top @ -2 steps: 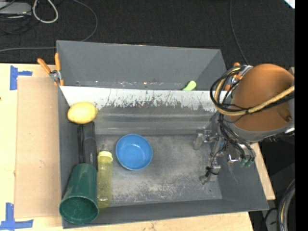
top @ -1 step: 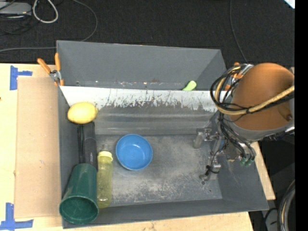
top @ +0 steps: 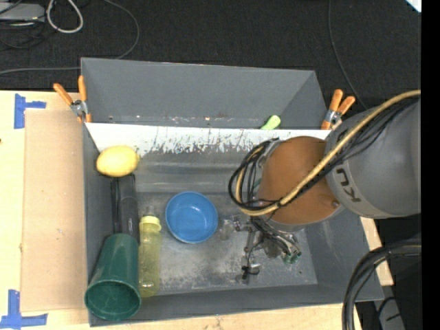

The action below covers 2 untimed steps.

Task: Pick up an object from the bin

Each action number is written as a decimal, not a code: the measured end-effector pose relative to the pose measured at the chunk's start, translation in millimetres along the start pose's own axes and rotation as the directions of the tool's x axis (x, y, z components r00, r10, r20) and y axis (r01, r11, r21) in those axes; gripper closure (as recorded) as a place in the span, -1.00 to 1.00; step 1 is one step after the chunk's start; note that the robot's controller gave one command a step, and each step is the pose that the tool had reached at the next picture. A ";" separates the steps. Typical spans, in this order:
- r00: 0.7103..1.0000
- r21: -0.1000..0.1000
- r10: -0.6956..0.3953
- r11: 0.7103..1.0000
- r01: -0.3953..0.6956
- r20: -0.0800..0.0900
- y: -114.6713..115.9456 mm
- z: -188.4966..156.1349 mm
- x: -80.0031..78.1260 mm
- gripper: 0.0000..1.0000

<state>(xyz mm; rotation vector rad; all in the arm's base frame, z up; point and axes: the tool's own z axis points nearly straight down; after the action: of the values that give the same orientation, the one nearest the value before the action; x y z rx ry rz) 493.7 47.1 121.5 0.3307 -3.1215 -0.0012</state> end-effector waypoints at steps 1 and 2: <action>0.995 0.003 -0.095 0.996 0.095 0.007 97.7 -38.2 -33.5 -1.00; 0.926 -0.002 -0.376 0.927 0.376 -0.012 57.9 20.4 -89.3 -1.00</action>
Offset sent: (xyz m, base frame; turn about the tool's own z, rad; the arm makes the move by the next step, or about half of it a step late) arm 0.0750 0.0767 -0.0180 -0.3896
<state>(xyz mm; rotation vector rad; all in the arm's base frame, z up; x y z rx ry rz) 568.8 122.4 101.0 0.9194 -2.9892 -0.0003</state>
